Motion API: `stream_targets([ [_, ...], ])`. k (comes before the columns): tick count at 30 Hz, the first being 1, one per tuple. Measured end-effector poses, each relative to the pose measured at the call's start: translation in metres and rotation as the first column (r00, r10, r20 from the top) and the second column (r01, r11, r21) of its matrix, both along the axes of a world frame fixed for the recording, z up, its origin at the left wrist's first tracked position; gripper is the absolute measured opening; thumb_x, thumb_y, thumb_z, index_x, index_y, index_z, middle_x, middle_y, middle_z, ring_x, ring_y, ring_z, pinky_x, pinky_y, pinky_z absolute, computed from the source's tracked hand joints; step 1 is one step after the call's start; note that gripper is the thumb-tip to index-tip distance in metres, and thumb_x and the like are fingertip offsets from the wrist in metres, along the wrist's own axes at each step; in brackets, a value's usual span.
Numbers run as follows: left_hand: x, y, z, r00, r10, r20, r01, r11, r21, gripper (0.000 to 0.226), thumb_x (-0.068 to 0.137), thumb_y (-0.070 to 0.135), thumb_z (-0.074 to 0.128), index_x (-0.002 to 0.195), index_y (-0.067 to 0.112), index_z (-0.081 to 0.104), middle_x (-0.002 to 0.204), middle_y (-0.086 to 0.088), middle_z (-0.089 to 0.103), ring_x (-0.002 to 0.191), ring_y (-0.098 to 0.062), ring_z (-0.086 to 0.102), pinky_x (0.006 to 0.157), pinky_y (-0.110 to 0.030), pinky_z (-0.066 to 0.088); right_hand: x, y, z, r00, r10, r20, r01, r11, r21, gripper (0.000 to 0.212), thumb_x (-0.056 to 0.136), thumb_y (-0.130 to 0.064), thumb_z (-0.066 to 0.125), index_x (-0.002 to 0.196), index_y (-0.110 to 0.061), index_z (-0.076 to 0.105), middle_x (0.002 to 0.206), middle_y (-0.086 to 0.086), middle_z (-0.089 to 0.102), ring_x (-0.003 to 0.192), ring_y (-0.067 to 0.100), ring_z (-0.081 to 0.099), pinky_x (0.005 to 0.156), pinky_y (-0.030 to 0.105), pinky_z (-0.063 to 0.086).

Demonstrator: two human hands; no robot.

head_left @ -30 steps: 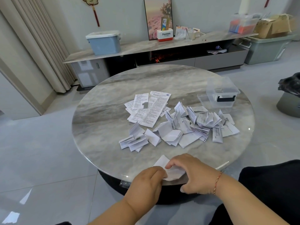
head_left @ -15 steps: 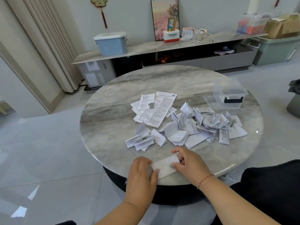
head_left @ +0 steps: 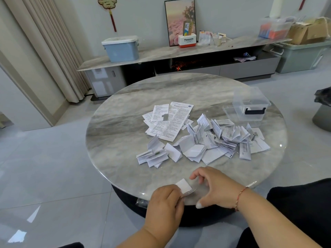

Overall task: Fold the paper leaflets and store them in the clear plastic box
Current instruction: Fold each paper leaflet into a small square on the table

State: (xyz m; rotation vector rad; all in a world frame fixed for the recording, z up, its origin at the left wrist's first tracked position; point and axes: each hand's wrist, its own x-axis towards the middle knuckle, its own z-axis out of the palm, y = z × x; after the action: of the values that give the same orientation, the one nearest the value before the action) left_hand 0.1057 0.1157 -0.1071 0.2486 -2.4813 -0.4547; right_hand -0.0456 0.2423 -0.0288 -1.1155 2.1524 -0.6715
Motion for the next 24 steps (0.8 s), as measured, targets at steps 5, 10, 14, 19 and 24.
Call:
stream_targets([
  [5,0.000,0.000,0.007,0.995,0.096,0.017,-0.097,0.963,0.251,0.014,0.081,0.030,0.058,0.083,0.016,0.059,0.101,0.019,0.044,0.080,0.002,0.052,0.069,-0.002,0.037,0.008,-0.013,-0.017,0.996,-0.083,0.021,0.085,0.980,-0.178,0.029,0.074,-0.017,0.073,0.083,-0.039,0.057,0.073,-0.011,0.061,0.063,0.000,0.049,0.065,0.011,0.042],
  [10,-0.005,-0.005,0.007,0.996,0.084,0.021,-0.087,0.974,0.211,0.028,0.082,0.026,0.061,0.109,0.022,0.060,0.114,0.011,0.049,0.099,0.000,0.050,0.091,-0.003,0.032,0.016,-0.024,-0.030,0.974,-0.202,-0.101,0.181,0.966,-0.183,0.031,0.076,-0.020,0.070,0.092,-0.035,0.048,0.066,-0.009,0.059,0.060,0.001,0.051,0.063,0.014,0.041],
  [14,0.002,-0.018,-0.003,0.988,-0.123,0.092,0.135,0.980,-0.143,0.037,0.083,0.045,0.056,0.110,0.020,0.058,0.114,0.001,0.063,0.111,-0.015,0.052,0.096,-0.026,0.043,0.017,-0.023,-0.028,0.974,-0.203,-0.102,0.191,0.975,-0.117,0.028,0.077,-0.020,0.068,0.089,-0.033,0.046,0.067,-0.008,0.060,0.068,0.006,0.056,0.070,0.021,0.046],
  [19,0.000,-0.028,0.004,0.979,-0.200,-0.024,0.187,0.948,-0.256,0.016,0.092,0.016,0.046,0.093,0.019,0.062,0.084,0.004,0.067,0.085,-0.013,0.057,0.080,-0.028,0.047,0.017,-0.018,-0.021,0.993,-0.111,-0.042,0.102,0.977,-0.185,0.019,0.077,-0.024,0.069,0.076,-0.038,0.057,0.072,-0.009,0.056,0.066,0.001,0.053,0.064,0.010,0.040],
  [24,-0.014,-0.018,0.035,1.000,0.007,-0.004,-0.006,0.972,0.235,0.019,0.088,0.033,0.050,0.085,0.024,0.066,0.077,0.022,0.053,0.077,0.004,0.046,0.071,-0.006,0.035,0.014,-0.018,-0.014,0.977,-0.150,-0.154,0.065,0.889,-0.452,0.009,0.077,-0.031,0.065,0.077,-0.027,0.072,0.082,-0.016,0.050,0.090,-0.002,0.045,0.077,0.006,0.032],
])
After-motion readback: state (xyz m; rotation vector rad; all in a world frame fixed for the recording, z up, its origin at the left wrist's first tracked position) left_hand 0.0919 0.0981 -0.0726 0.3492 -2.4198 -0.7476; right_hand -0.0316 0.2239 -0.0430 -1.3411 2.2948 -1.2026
